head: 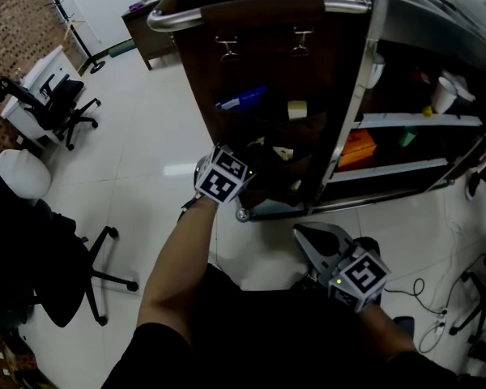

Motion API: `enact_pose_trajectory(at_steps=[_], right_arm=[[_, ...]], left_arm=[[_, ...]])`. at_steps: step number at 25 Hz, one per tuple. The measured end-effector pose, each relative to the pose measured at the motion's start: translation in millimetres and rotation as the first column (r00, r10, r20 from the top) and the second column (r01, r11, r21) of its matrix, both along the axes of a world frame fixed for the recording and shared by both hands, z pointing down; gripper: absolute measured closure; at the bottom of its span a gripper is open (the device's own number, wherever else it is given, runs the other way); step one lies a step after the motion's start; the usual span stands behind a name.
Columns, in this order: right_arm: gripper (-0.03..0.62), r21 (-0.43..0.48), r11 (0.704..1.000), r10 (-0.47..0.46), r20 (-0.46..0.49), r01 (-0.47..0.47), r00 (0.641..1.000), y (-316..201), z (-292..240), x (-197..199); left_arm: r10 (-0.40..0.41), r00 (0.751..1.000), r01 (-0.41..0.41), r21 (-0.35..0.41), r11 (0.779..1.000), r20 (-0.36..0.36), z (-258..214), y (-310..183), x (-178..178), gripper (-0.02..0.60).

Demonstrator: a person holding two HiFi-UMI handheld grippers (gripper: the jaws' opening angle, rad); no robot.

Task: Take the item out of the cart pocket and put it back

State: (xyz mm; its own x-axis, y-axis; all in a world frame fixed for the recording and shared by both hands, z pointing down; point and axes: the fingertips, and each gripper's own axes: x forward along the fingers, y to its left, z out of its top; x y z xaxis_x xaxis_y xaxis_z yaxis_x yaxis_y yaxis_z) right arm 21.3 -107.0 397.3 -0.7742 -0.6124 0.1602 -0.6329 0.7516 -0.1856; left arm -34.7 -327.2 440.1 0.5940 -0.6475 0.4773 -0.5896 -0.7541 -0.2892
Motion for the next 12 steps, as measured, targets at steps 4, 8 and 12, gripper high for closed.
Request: enact_pose_trajectory(at_steps=[4, 8, 12], right_arm=[[0.580, -0.001, 1.000, -0.002, 0.005, 0.002, 1.000, 2, 0, -1], [0.580, 0.006, 1.000, -0.008, 0.009, 0.008, 1.000, 4, -2, -4], [0.580, 0.011, 1.000, -0.013, 0.011, 0.013, 1.000, 6, -3, -5]], left_arm=[[-0.026, 0.998, 0.027, 0.013, 1.000, -0.064, -17, 4, -4, 0.537], [-0.062, 0.988, 0.064, 0.015, 0.998, -0.138, -44, 10, -9, 0.538], [-0.093, 0.972, 0.100, 0.020, 0.995, -0.217, -78, 23, -15, 0.540]])
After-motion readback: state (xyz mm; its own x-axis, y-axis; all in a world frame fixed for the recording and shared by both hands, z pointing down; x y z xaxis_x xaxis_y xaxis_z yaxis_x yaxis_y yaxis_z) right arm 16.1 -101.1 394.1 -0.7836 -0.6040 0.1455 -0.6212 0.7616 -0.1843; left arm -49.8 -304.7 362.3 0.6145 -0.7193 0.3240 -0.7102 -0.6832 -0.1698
